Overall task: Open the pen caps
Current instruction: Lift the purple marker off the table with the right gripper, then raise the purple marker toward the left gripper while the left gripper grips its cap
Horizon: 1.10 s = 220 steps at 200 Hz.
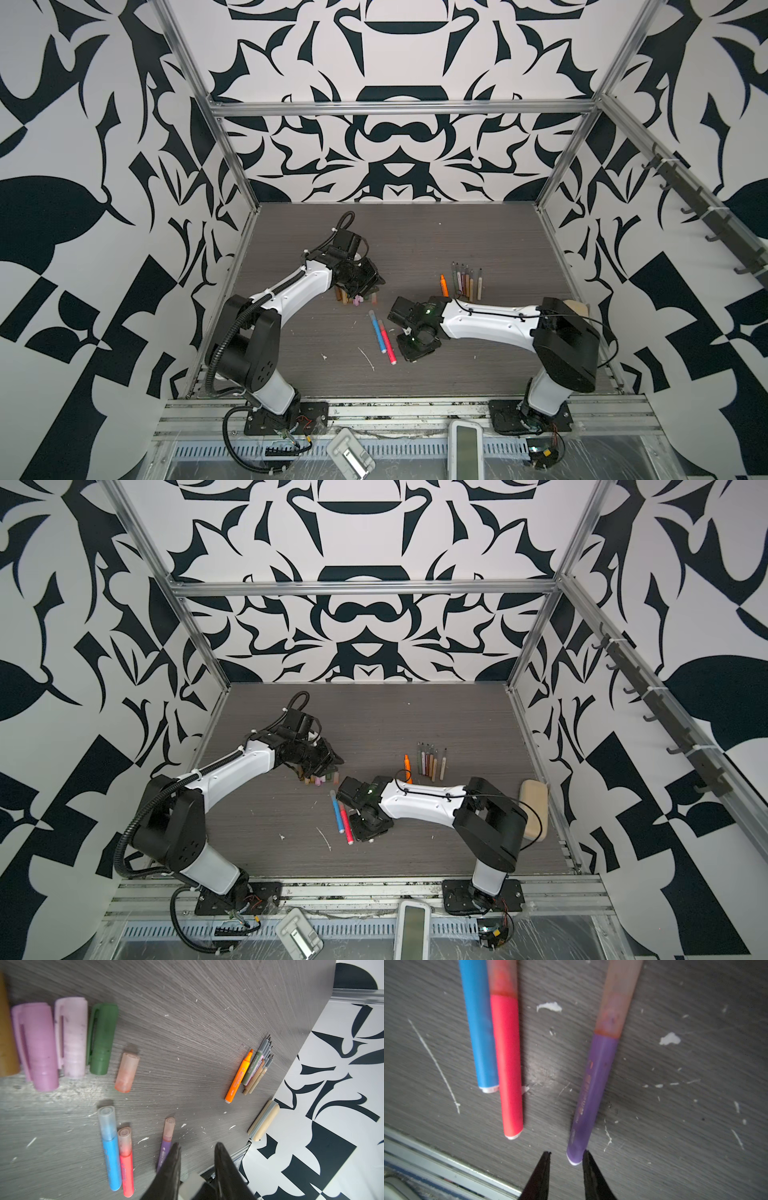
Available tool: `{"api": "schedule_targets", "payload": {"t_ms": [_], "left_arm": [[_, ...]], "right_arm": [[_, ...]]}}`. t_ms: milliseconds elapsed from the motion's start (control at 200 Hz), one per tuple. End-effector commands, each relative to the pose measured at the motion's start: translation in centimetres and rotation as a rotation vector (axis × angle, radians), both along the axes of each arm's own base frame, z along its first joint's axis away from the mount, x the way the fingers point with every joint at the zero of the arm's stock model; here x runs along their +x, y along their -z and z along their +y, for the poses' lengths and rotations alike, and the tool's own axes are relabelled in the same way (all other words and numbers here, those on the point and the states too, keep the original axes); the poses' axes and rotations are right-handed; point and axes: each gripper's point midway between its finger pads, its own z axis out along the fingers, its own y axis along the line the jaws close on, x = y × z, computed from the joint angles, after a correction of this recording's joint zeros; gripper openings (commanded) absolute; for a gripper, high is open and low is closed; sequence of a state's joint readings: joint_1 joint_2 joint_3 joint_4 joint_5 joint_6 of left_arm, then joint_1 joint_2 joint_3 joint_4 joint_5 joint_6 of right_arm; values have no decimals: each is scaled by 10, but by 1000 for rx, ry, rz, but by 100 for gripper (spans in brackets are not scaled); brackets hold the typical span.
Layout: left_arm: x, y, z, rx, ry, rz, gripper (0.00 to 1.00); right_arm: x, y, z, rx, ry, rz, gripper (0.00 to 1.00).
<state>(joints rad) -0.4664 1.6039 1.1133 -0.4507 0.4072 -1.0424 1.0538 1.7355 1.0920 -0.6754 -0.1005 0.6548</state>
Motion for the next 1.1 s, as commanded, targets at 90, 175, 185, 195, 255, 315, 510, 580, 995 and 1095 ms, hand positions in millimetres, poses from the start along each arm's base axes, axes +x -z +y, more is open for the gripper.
{"api": "schedule_targets", "payload": {"t_ms": [90, 175, 185, 195, 255, 315, 510, 580, 995, 1095], "left_arm": [[-10, -4, 5, 25, 24, 1, 31], [-13, -4, 5, 25, 34, 8, 31], [-14, -3, 5, 26, 35, 10, 31], [-14, -3, 5, 26, 38, 11, 31], [-14, -3, 5, 26, 46, 14, 31], [-13, -4, 3, 24, 52, 15, 31], [-5, -10, -2, 21, 70, -1, 31], [-4, -12, -1, 27, 78, -17, 32], [12, -21, -19, 18, 118, -11, 32], [13, -23, -33, 19, 143, -14, 32]], "right_arm": [[3, 4, -8, -35, 29, -3, 29], [2, 8, -11, -55, 35, 5, 28], [2, 9, -11, -56, 36, 7, 28], [1, 10, -11, -59, 35, 8, 28], [1, 11, -13, -70, 38, 12, 26], [1, 13, -15, -86, 39, 12, 24], [-1, 25, -28, -129, 60, 5, 24], [-1, 32, -34, -154, 60, 2, 24], [-3, 14, -52, -144, 63, -50, 5], [-5, 6, -60, -125, 72, -72, 4]]}}
